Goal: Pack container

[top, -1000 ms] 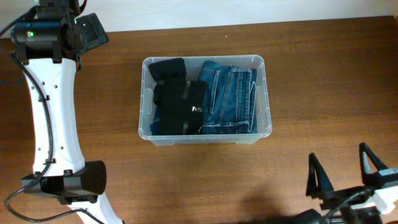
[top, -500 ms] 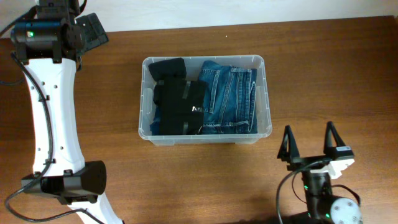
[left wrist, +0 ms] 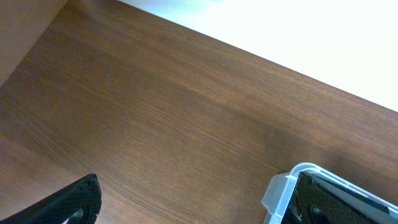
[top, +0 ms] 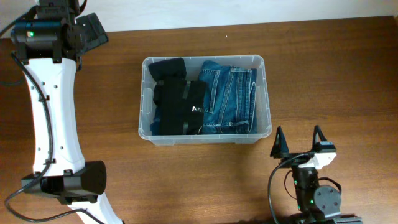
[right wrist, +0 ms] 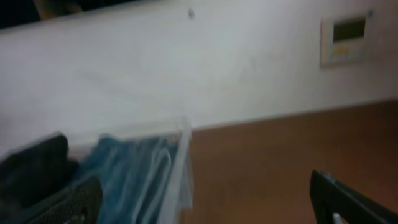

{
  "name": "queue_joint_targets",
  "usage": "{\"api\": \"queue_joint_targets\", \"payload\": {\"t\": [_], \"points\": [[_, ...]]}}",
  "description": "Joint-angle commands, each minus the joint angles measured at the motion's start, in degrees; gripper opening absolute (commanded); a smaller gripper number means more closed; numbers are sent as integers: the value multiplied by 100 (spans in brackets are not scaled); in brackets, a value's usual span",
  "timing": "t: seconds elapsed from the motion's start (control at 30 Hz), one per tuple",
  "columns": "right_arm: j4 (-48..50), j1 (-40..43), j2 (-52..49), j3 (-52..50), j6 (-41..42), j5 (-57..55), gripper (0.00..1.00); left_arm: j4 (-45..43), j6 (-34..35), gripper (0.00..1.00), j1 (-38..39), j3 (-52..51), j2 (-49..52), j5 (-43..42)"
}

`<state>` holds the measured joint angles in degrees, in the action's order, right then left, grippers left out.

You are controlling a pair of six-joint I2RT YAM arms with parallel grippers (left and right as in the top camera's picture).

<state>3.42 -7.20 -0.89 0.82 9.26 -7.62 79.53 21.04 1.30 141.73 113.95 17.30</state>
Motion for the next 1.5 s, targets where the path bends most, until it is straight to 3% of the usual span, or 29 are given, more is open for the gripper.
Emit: {"api": "queue_joint_targets", "payload": {"t": [0.0, 0.33, 1.23, 1.47], "points": [[-299, 59, 66, -50, -2, -28, 99, -13, 74, 99, -31, -31, 31, 0], [-778, 59, 66, -50, 2, 310, 99, -13, 74, 99, -31, -31, 31, 0], [-765, 52, 63, -50, 2, 308, 98, -13, 74, 99, -28, -31, 39, 0], [-765, 52, 63, -50, 2, 308, 99, -13, 74, 99, 79, -31, -822, 2]]}}
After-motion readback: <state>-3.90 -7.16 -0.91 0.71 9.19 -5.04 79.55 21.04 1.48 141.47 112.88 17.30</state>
